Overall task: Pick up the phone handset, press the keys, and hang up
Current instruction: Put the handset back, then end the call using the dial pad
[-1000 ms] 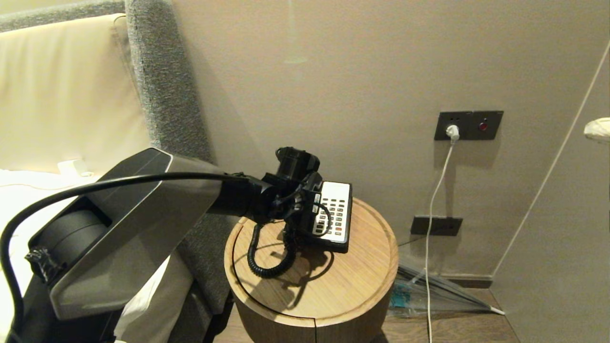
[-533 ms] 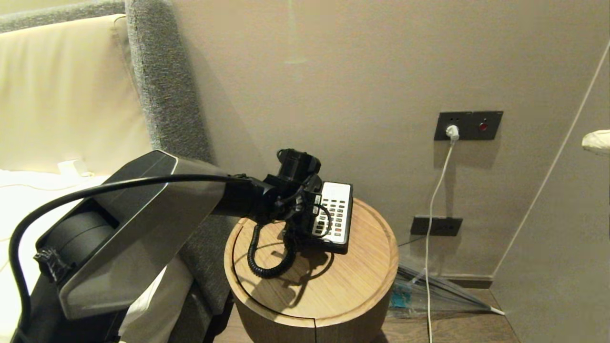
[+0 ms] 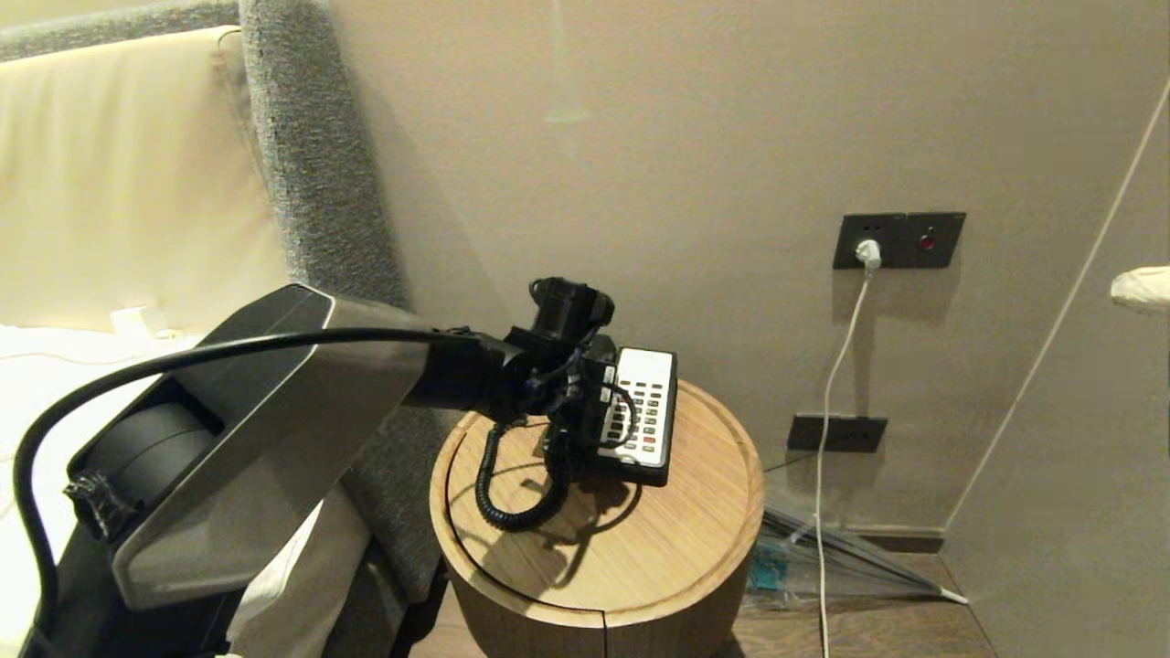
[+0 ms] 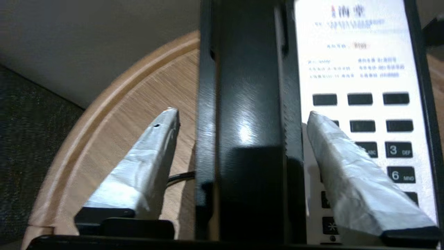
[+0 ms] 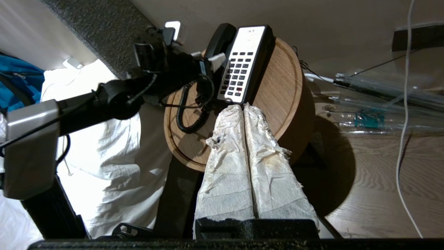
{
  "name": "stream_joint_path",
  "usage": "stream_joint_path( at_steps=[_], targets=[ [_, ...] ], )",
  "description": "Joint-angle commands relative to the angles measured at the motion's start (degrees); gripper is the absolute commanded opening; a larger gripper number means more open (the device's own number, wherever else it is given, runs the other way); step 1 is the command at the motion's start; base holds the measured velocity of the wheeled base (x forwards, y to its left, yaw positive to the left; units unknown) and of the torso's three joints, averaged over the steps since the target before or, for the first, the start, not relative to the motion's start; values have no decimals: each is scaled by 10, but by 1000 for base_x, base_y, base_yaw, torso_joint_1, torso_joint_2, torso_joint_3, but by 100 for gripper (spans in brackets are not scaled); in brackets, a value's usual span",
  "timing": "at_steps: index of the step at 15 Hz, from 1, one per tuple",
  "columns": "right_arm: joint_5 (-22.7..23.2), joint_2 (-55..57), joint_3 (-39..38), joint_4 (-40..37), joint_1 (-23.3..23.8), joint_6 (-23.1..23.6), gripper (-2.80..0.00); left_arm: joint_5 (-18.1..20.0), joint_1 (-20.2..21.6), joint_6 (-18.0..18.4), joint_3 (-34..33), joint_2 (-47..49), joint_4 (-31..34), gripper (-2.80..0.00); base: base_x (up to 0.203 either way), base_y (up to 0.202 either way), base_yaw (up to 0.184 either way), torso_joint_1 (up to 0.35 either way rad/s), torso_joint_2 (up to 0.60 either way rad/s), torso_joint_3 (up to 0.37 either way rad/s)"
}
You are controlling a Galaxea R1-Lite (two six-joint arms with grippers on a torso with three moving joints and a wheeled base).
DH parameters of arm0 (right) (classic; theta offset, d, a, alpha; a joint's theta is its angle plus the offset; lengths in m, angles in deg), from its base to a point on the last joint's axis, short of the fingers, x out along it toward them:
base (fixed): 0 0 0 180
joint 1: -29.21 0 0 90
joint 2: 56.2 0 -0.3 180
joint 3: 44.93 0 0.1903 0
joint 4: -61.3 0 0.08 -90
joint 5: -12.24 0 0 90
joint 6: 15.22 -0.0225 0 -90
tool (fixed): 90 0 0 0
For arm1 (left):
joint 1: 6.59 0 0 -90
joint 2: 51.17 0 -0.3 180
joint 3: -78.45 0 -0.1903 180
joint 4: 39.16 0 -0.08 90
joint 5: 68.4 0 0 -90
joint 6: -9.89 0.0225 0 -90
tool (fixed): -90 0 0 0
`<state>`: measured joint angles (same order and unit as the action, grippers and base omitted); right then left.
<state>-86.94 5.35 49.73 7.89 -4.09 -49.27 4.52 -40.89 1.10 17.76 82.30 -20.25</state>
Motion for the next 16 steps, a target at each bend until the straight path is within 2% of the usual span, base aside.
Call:
stream_joint_path(
  at_steps=[1,5,6,8,12,14,16],
  targets=[
    [-1,2,-4,-2,-2,0,-280,-3,1,-3,-5,-37,-1,0,0,0,0,0,0,0],
    [-5,9,-8,-2,-2,5,-280,-1,3,-37,-73,-168,3,0,0,0,0,0,0,0],
    [-6,11,-9,-7,-2,12,-280,1,3,-48,-102,-215,4,-280,0,0,0,0,0,0],
    [-5,30,0,-7,-1,17,-280,11,2,-71,-169,-327,4,-280,0,0,0,0,0,0],
    [-6,124,77,-11,-2,30,-280,31,-12,-154,-264,-561,0,-280,0,0,0,0,0,0],
    [-20,188,126,-14,-4,53,-280,37,3,-177,-307,-675,1,-280,0,0,0,0,0,0],
    [-40,252,169,-11,-7,83,-280,41,31,-193,-382,-781,-1,-280,0,0,0,0,0,0]
  ],
)
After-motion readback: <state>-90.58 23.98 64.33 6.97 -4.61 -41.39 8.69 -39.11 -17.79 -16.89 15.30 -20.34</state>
